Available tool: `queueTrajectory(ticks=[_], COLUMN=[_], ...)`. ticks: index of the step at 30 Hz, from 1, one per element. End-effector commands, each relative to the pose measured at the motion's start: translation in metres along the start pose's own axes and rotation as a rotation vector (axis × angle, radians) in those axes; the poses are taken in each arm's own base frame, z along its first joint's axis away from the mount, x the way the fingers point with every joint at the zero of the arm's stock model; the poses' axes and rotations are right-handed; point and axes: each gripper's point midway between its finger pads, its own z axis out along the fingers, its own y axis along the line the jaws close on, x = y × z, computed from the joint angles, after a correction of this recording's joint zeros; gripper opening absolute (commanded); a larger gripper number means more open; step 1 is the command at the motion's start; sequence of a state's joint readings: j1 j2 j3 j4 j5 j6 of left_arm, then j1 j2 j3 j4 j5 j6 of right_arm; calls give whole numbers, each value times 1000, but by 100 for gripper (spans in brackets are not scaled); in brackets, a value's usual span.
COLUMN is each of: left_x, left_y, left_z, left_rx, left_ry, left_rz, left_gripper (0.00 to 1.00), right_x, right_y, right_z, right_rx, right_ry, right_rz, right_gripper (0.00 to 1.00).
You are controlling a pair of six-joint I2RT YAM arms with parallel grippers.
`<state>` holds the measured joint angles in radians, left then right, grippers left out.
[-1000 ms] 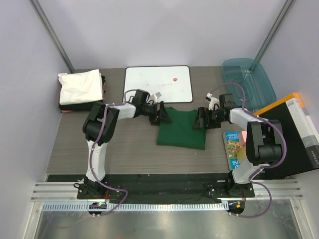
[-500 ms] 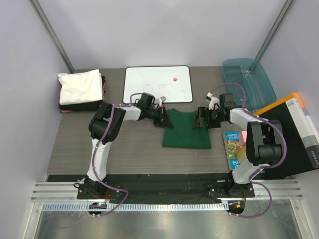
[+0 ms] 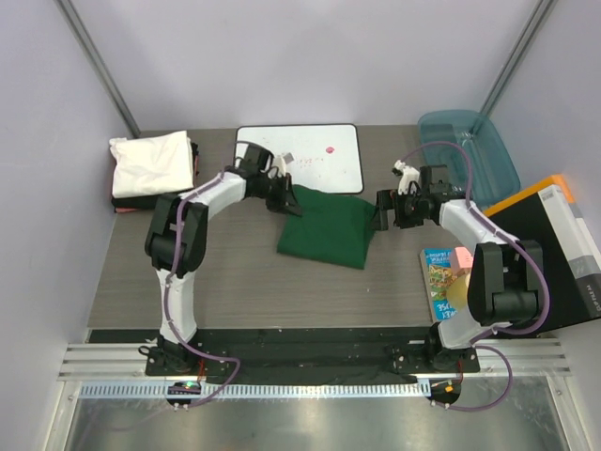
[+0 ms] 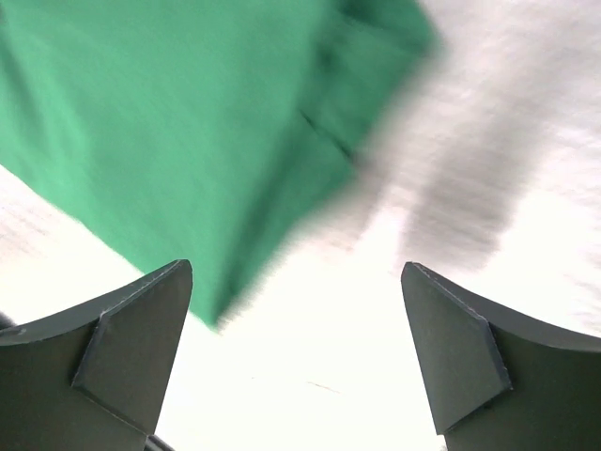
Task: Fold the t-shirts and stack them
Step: Put the neatly folded tshirt into the corner of the board with the left arm
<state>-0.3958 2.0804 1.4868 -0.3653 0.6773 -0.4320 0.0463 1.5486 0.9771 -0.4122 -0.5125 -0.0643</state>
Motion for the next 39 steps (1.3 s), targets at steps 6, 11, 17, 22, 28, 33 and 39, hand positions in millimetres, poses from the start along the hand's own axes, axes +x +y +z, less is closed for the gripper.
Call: queueTrajectory(ticks=[6,11,17,22,28,33,39], left_x=[-58,-71,-107,-127,-156,-171,-172], left_y=[32,47,79,108,135,129,113], left_z=[-100,-134,-190,-222,-251,-267,-282], left_rx=[-231,-317,-487,-608,-692,-726,-785], left_ry=[-97,-92,-127,-161,-220,-262,-279], left_rz=[213,288,329,358,370,405,434], left_gripper=[0,0,0,0,0,0,0], right_x=[-80,-92,-101,-103,-105,-109,-117], right_y=[-13,-13,-10,-8,-6,-9,-10], right_z=[-39,-41,-46,-50,-53,-54,-54], right_rx=[102,104,106,101,105,117,123], right_ry=[-179,-194,-219,-231,-238,-242,-249], right_rz=[-174,-203,-236,-249,-263,-275,-293], right_gripper=[100,100,100,100,100,100,100])
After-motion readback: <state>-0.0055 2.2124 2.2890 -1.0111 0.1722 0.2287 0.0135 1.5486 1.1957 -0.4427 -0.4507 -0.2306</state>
